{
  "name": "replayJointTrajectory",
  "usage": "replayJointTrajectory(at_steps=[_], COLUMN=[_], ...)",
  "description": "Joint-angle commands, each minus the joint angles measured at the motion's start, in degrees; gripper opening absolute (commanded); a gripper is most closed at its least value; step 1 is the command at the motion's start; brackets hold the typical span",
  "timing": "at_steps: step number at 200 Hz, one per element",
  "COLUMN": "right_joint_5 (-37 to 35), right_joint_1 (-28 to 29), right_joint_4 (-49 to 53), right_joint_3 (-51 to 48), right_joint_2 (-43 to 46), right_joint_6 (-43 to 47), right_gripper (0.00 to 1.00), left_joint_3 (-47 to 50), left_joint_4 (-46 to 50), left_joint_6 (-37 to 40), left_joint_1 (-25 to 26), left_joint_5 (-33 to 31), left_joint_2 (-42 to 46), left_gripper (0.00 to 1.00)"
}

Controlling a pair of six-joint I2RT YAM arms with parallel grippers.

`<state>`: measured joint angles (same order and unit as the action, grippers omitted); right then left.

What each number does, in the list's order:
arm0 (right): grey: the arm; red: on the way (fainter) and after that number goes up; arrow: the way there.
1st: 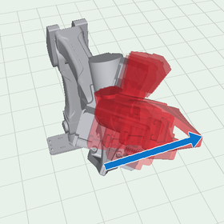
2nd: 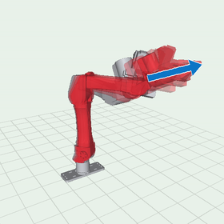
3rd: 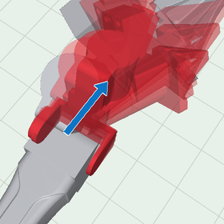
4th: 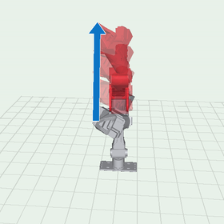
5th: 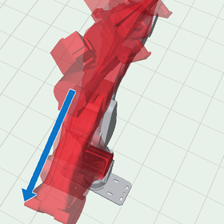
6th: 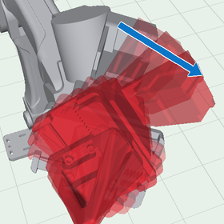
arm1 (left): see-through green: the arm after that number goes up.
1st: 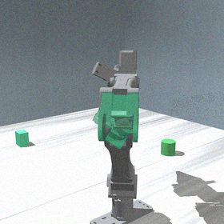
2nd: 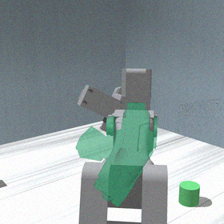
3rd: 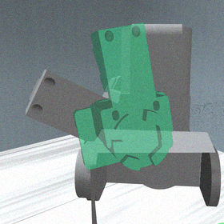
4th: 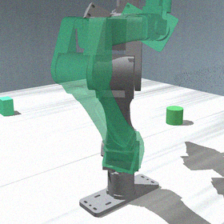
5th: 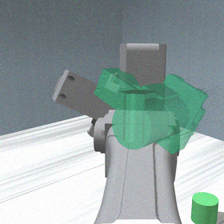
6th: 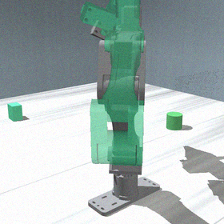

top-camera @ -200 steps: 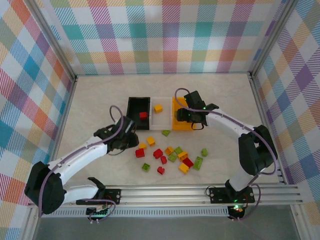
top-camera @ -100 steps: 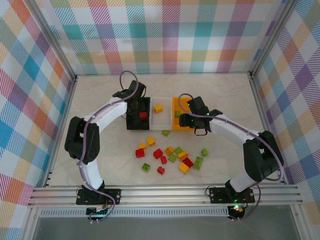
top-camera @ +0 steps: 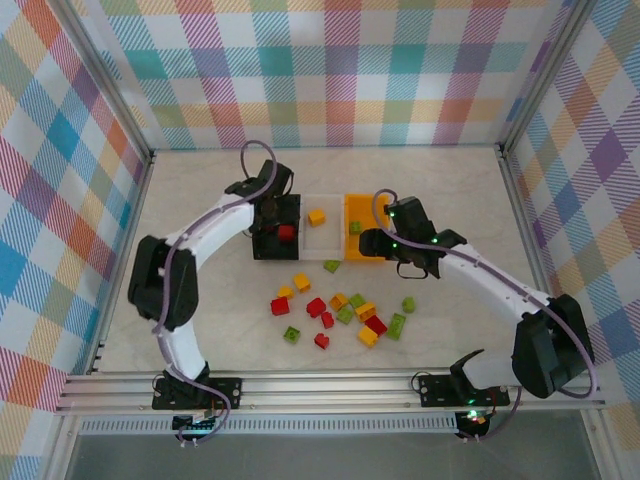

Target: Sort the legos into containers by color

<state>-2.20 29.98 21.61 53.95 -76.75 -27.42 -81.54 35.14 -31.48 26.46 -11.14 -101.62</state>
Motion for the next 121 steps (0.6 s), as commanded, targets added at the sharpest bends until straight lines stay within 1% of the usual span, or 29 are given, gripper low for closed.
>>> replayJointTrajectory(at_steps=[1, 31, 49, 64, 95, 121], right_joint_5=[1.91, 2.59, 2.81, 3.05, 2.81, 2.20], right_joint_1=[0.08, 0.08, 0.08, 0.05, 0.09, 0.08], right_joint_4=[-0.77, -2.21, -3.03, -3.55, -3.51, -3.14], right_joint_3=[-1.36, -3.42, -4.33, -4.90, -5.26, -5.13], right_joint_2=[1.67, 2.56, 2.41, 2.16, 2.37, 2.53], right_joint_6=[-0.62, -1.31, -1.79, -2.18, -2.28, -2.03], right_gripper=[0.72, 0.72, 0.72, 0.72, 0.72, 0.72], left_joint_3=[6.03, 19.84, 28.65, 33.96, 41.24, 43.81], left_joint_4=[-0.67, -1.38, -3.93, -5.85, -10.56, -12.58], left_joint_6=[0.50, -1.23, -3.51, -4.71, -6.51, -7.14], left_joint_1=[3.78, 8.31, 10.39, 11.68, 13.00, 13.16], left_joint_5=[2.57, 5.51, 8.17, 10.08, 10.85, 11.32], left_joint_2=[11.00, 21.87, 25.98, 26.73, 27.60, 27.12], left_gripper=[0.86, 0.93, 1.00, 1.00, 0.99, 0.88])
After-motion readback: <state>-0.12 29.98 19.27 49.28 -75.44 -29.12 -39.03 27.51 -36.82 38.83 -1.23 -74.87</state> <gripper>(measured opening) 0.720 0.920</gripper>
